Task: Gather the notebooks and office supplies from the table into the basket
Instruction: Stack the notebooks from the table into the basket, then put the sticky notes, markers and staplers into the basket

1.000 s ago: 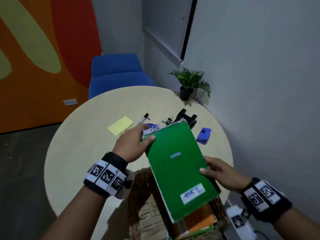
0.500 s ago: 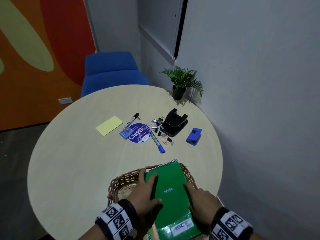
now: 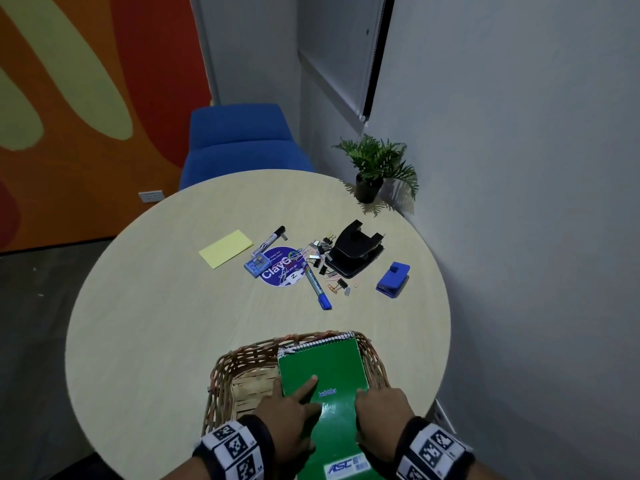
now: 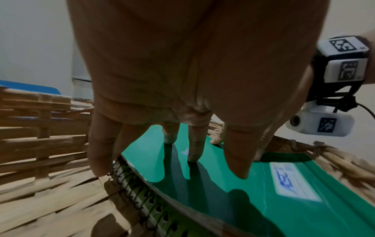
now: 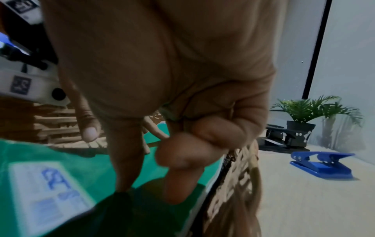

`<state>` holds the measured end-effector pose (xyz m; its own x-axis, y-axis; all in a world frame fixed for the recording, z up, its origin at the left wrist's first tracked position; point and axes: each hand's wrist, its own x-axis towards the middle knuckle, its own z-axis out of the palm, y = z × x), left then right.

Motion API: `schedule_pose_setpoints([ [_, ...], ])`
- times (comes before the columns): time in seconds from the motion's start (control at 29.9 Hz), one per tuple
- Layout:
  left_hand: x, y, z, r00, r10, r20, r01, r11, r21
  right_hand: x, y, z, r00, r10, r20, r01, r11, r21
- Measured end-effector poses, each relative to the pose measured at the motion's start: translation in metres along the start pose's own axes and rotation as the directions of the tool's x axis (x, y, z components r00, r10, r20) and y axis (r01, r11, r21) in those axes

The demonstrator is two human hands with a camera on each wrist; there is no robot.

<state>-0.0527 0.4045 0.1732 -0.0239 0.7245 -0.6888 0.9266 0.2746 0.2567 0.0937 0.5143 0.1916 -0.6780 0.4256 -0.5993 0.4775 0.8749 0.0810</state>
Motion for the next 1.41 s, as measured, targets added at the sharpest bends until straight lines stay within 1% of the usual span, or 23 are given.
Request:
schedule_pose_setpoints([
  [0.07, 0.0, -0.005, -0.004, 1.0, -0.004, -0.029, 0.001, 0.996, -0.088, 0.001, 0.006, -0.004, 1.0, 0.003, 0.002, -0.004, 0.998, 0.055],
  [0.13, -0.002, -0.008, -0.009, 0.996, -0.007, -0.086, -0.008, 0.983, -0.182, 0.004, 0.015, -0.007, 1.0, 0.003, -0.003, -0.002, 0.993, 0.121],
  [0.2, -0.004, -0.011, -0.018, 0.988, -0.016, -0.151, -0.023, 0.968, -0.25, 0.005, 0.026, -0.011, 1.0, -0.003, -0.011, 0.005, 0.984, 0.181],
  [0.3, -0.009, -0.017, -0.04, 0.979, -0.044, -0.197, -0.023, 0.946, -0.325, 0.008, 0.044, -0.02, 0.999, 0.0, -0.041, 0.011, 0.96, 0.279],
  [0.37, -0.01, -0.021, -0.058, 0.965, -0.07, -0.252, -0.024, 0.936, -0.35, 0.011, 0.058, -0.03, 0.997, 0.012, -0.071, 0.013, 0.938, 0.346],
  [0.43, -0.007, -0.027, -0.076, 0.935, -0.132, -0.329, -0.013, 0.915, -0.404, 0.015, 0.073, -0.04, 0.994, 0.032, -0.104, 0.011, 0.921, 0.39],
  [0.5, -0.001, -0.038, -0.096, 0.891, -0.226, -0.393, 0.005, 0.871, -0.492, 0.022, 0.085, -0.05, 0.99, 0.044, -0.135, 0.018, 0.907, 0.421],
  [0.54, 0.004, -0.048, -0.106, 0.861, -0.287, -0.42, 0.028, 0.851, -0.525, 0.026, 0.089, -0.055, 0.988, 0.04, -0.148, 0.029, 0.9, 0.436],
  [0.57, 0.01, -0.062, -0.117, 0.82, -0.356, -0.447, 0.063, 0.834, -0.549, 0.031, 0.092, -0.061, 0.987, 0.031, -0.159, 0.045, 0.892, 0.45],
  [0.64, 0.024, -0.097, -0.137, 0.716, -0.496, -0.491, 0.146, 0.794, -0.59, 0.046, 0.093, -0.075, 0.984, -0.003, -0.181, 0.09, 0.874, 0.477],
  [0.7, 0.042, -0.139, -0.154, 0.62, -0.614, -0.489, 0.242, 0.742, -0.625, 0.065, 0.089, -0.09, 0.978, -0.031, -0.206, 0.131, 0.861, 0.491],
  [0.74, 0.051, -0.159, -0.16, 0.587, -0.66, -0.468, 0.291, 0.712, -0.639, 0.075, 0.087, -0.097, 0.976, -0.04, -0.216, 0.144, 0.858, 0.493],
  [0.77, 0.06, -0.178, -0.165, 0.563, -0.7, -0.439, 0.342, 0.682, -0.647, 0.086, 0.084, -0.104, 0.974, -0.036, -0.225, 0.146, 0.857, 0.494],
  [0.8, 0.069, -0.195, -0.17, 0.552, -0.729, -0.405, 0.391, 0.655, -0.646, 0.098, 0.084, -0.11, 0.972, -0.021, -0.236, 0.14, 0.855, 0.5],
  [0.87, 0.089, -0.224, -0.174, 0.547, -0.759, -0.353, 0.464, 0.626, -0.627, 0.121, 0.089, -0.113, 0.969, 0.029, -0.246, 0.107, 0.847, 0.521],
  [0.97, 0.124, -0.269, -0.176, 0.557, -0.758, -0.34, 0.509, 0.634, -0.582, 0.148, 0.105, -0.103, 0.953, 0.217, -0.21, -0.068, 0.832, 0.55],
  [1.07, 0.152, -0.304, -0.177, 0.595, -0.725, -0.347, 0.528, 0.678, -0.51, 0.17, 0.13, -0.085, 0.892, 0.402, -0.209, -0.231, 0.8, 0.554],
  [1.14, 0.164, -0.312, -0.176, 0.601, -0.726, -0.334, 0.571, 0.683, -0.456, 0.181, 0.148, -0.073, 0.85, 0.5, -0.168, -0.337, 0.76, 0.557],
  [1.2, 0.168, -0.315, -0.173, 0.592, -0.751, -0.291, 0.595, 0.651, -0.472, 0.188, 0.157, -0.068, 0.788, 0.598, -0.149, -0.408, 0.687, 0.601],
  [1.27, 0.17, -0.324, -0.171, 0.596, -0.758, -0.266, 0.573, 0.633, -0.521, 0.193, 0.158, -0.062, 0.721, 0.676, -0.156, -0.404, 0.591, 0.698],
  [1.34, 0.163, -0.33, -0.173, 0.626, -0.733, -0.268, 0.533, 0.652, -0.539, 0.196, 0.156, -0.06, 0.635, 0.764, -0.117, -0.389, 0.447, 0.806],
  [1.37, 0.156, -0.329, -0.175, 0.633, -0.717, -0.291, 0.504, 0.667, -0.548, 0.197, 0.155, -0.061, 0.608, 0.791, -0.075, -0.38, 0.373, 0.846],
  [1.41, 0.145, -0.325, -0.178, 0.632, -0.706, -0.321, 0.471, 0.678, -0.564, 0.199, 0.156, -0.063, 0.594, 0.804, -0.032, -0.369, 0.307, 0.878],
])
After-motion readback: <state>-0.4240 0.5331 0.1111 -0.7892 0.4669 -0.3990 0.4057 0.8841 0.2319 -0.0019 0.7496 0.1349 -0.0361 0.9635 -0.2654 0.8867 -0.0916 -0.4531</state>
